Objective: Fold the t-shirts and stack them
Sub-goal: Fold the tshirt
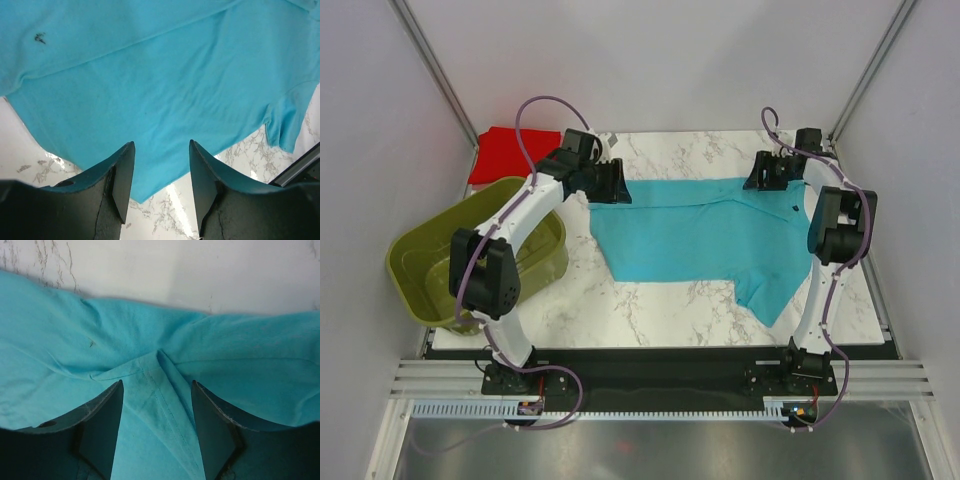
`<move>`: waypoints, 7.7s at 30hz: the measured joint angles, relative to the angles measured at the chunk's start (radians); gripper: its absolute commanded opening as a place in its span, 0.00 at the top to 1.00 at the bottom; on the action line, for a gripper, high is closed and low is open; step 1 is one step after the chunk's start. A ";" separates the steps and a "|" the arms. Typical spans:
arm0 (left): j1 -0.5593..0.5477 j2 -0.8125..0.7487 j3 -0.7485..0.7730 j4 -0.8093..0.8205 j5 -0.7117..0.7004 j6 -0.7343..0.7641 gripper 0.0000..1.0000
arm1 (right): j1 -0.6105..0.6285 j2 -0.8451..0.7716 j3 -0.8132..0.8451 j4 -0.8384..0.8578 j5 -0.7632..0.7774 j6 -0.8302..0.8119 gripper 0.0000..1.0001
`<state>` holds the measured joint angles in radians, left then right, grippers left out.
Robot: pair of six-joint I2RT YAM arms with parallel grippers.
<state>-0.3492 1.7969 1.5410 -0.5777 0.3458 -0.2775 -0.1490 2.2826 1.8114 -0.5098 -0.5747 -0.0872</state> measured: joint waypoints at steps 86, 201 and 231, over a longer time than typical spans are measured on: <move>-0.018 -0.066 -0.058 -0.004 0.108 -0.010 0.47 | 0.040 0.017 0.031 -0.019 0.039 -0.066 0.95; 0.042 0.179 0.141 -0.011 0.059 -0.102 0.44 | -0.091 -0.410 -0.574 0.058 0.632 0.776 0.61; 0.058 0.546 0.375 -0.011 -0.073 -0.101 0.46 | -0.042 -0.420 -0.604 0.146 0.653 0.824 0.62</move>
<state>-0.2916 2.3432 1.9163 -0.5892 0.2729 -0.3786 -0.1909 1.8622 1.2072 -0.3634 0.0784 0.7372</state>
